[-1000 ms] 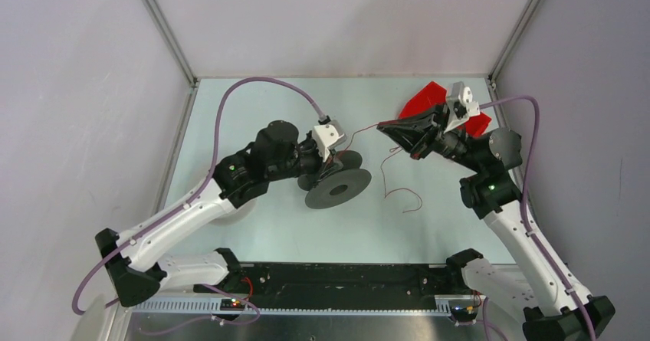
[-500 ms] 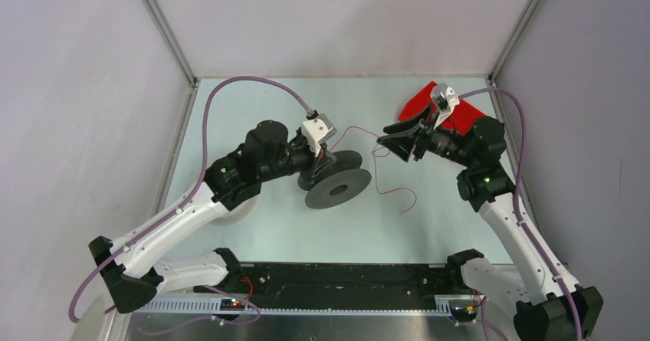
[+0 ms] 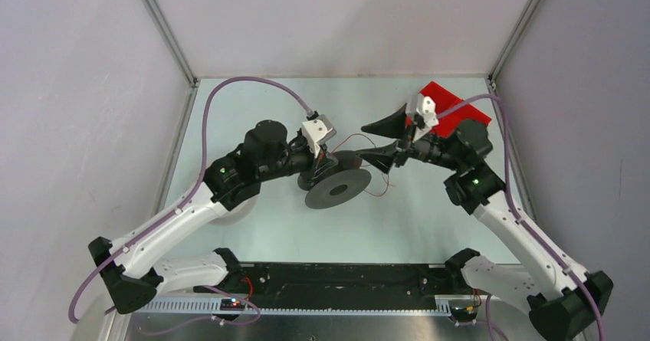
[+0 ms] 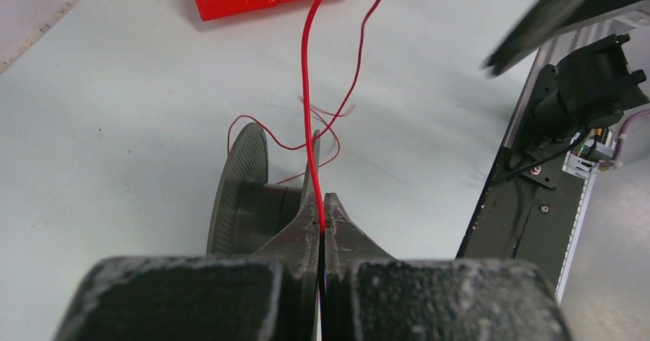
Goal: Wrap the cables
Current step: Wrap the cable around the cable reel.
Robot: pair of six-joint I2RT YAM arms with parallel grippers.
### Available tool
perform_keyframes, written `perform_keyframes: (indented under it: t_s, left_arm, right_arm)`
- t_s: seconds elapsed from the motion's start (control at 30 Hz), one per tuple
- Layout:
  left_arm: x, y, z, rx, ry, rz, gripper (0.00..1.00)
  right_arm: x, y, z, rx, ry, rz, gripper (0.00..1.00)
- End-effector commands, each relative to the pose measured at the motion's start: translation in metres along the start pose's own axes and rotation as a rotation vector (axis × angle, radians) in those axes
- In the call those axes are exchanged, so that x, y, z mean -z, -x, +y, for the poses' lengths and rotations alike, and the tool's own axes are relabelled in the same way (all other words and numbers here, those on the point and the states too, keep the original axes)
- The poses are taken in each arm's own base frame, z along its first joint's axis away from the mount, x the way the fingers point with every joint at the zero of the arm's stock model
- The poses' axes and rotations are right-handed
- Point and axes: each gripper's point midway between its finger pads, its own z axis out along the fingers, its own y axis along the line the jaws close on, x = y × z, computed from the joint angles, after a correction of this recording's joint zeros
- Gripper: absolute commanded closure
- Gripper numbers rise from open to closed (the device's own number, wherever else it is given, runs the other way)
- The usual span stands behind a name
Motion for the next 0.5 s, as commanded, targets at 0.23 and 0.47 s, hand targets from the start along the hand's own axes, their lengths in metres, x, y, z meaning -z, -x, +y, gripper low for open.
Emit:
perform_keyframes:
  t_s: [0.23, 0.47]
  left_arm:
    - [0.001, 0.014, 0.015, 0.037, 0.032, -0.050, 1.00]
    - [0.004, 0.003, 0.042, 0.121, 0.106, -0.034, 0.75]
  right_arm:
    - [-0.024, -0.019, -0.044, 0.092, -0.125, 0.060, 0.96]
    - [-0.006, -0.025, -0.076, 0.189, -0.174, 0.102, 1.00]
